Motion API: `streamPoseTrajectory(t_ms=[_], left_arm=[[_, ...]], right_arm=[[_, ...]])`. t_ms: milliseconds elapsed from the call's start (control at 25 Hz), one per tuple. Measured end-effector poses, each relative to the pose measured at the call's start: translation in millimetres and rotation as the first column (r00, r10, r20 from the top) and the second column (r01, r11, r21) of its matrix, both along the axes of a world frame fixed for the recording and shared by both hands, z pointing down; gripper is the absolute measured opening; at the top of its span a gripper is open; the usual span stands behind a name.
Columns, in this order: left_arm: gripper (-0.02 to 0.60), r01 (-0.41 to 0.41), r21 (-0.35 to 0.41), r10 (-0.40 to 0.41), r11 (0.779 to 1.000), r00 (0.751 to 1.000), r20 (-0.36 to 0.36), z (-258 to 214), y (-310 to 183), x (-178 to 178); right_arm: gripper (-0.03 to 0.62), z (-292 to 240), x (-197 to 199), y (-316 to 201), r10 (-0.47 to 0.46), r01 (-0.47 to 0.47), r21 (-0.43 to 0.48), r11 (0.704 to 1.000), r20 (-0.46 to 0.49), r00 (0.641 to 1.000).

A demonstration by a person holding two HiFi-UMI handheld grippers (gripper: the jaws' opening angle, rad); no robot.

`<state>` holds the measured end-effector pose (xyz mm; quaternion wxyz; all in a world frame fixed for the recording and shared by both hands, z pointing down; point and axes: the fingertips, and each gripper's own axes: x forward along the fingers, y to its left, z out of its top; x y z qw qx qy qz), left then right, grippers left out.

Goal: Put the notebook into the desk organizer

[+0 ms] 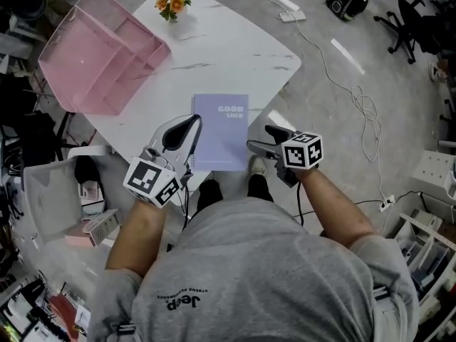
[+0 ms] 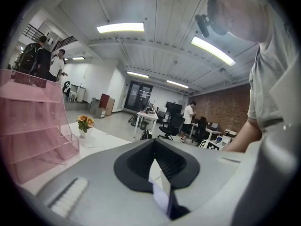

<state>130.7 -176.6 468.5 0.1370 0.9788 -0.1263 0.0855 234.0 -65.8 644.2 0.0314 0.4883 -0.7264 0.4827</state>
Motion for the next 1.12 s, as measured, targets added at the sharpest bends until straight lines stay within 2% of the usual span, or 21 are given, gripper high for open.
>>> streamPoseTrajectory(t_ms=[280, 680, 720, 840, 920, 1000, 1040, 1120], left_arm=[[0.055, 0.001, -0.013, -0.001, 1.0, 1.0, 0.027, 8, 3, -14], [0.055, 0.024, -0.039, -0.022, 0.999, 0.998, 0.06, 20, 0, -47], [0.055, 0.027, -0.041, -0.025, 0.999, 0.998, 0.059, 21, -1, -50], [0.055, 0.037, -0.046, -0.034, 0.998, 0.998, 0.055, 22, -4, -55], [0.055, 0.042, -0.048, -0.039, 0.998, 0.998, 0.05, 22, -6, -58], [0.055, 0.045, -0.052, -0.042, 0.998, 0.998, 0.043, 20, -7, -61], [0.055, 0.045, -0.052, -0.043, 0.998, 0.998, 0.038, 18, -6, -62], [0.055, 0.046, -0.051, -0.045, 0.998, 0.999, 0.026, 14, -6, -64]], right_arm=[[0.41, 65, -47, 5, -0.022, 0.044, -0.159, 0.986, 0.14, 0.99], [0.402, 99, -90, -9, 0.01, 0.099, -0.293, 0.951, 0.349, 0.937], [0.38, 100, -94, -8, 0.008, 0.109, -0.301, 0.947, 0.364, 0.931], [0.231, 93, -101, -9, 0.017, 0.125, -0.307, 0.944, 0.422, 0.907], [0.141, 85, -104, -8, 0.023, 0.127, -0.325, 0.937, 0.421, 0.907], [0.118, 80, -103, -2, 0.021, 0.134, -0.365, 0.921, 0.389, 0.921], [0.076, 77, -102, 2, 0.011, 0.141, -0.381, 0.914, 0.371, 0.929], [0.057, 66, -98, 10, -0.04, 0.164, -0.386, 0.908, 0.307, 0.951]])
